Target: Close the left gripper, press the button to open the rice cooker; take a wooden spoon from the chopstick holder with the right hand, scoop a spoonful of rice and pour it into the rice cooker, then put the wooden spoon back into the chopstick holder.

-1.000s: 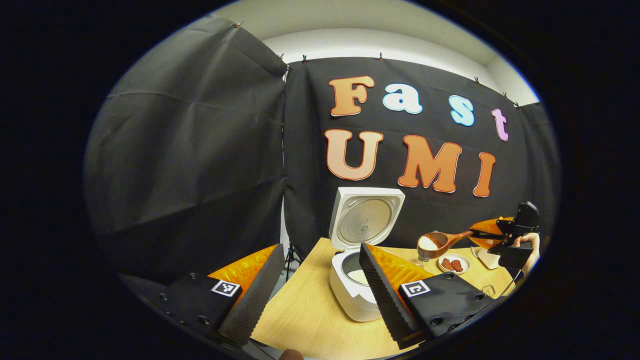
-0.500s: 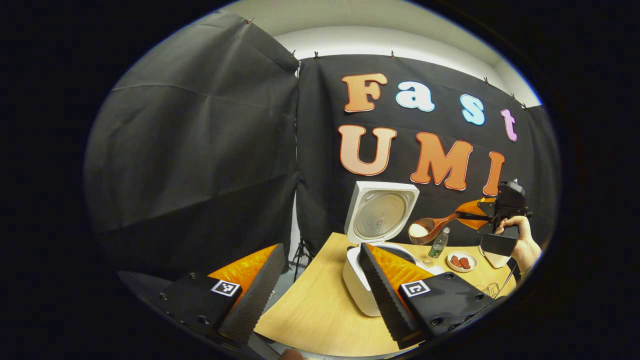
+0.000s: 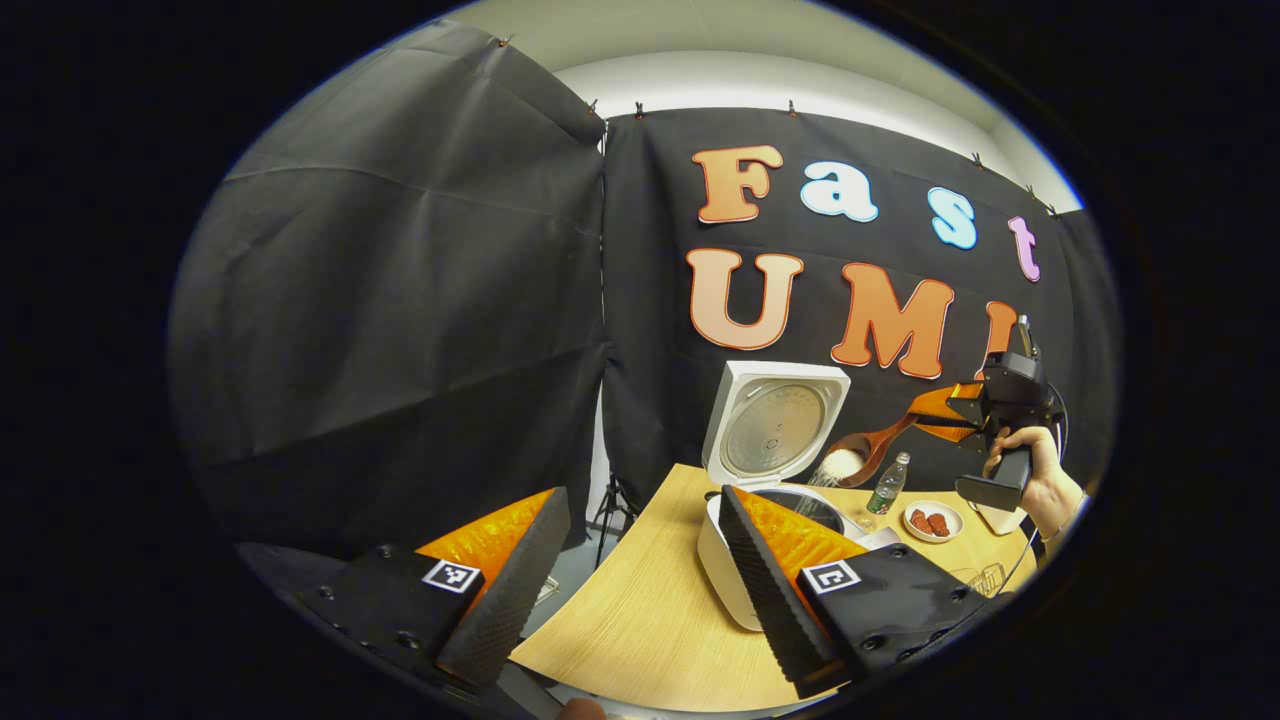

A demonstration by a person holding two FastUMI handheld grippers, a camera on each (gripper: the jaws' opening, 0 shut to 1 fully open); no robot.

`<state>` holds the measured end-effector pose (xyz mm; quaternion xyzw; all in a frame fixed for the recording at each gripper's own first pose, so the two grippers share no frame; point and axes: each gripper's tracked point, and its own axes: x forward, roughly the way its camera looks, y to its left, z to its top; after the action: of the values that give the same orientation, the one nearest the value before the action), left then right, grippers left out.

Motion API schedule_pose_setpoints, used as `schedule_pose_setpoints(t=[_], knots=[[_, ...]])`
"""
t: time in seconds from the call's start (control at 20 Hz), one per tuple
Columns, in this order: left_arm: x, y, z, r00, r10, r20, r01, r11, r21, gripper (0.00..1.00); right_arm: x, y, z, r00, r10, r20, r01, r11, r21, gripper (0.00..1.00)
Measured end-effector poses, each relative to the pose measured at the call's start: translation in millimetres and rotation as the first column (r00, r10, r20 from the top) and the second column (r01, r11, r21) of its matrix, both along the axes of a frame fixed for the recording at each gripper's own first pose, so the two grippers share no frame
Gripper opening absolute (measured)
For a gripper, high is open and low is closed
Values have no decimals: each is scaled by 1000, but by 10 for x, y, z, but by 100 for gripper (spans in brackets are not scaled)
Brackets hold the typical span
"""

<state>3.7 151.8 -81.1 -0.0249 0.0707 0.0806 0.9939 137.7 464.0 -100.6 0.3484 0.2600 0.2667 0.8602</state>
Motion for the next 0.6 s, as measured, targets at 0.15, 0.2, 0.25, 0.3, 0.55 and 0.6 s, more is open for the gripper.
schedule_pose_setpoints(t=[0.15,0.2,0.25,0.3,0.55,0.6], knots=[[7,4,-21,1000,2,-1,-2,1000,-5,100,-1,3,49,1000,5,20,-5,1000,-11,9],[14,3,-16,1000,2,-1,-2,1000,-7,100,-2,8,71,1000,6,28,-6,1000,-14,9],[5,-1,-20,1000,2,0,-2,1000,-7,100,6,9,86,999,7,37,-7,1000,-21,10],[0,-12,-22,1000,1,0,-1,1000,-6,100,0,10,108,999,9,51,-7,999,-31,9],[4,-18,-39,1000,3,-3,-3,1000,-4,100,2,47,209,994,27,106,-20,998,-64,9],[8,-12,-43,1000,3,-3,-3,1000,-3,100,-3,60,221,992,27,119,-19,997,-72,9]])
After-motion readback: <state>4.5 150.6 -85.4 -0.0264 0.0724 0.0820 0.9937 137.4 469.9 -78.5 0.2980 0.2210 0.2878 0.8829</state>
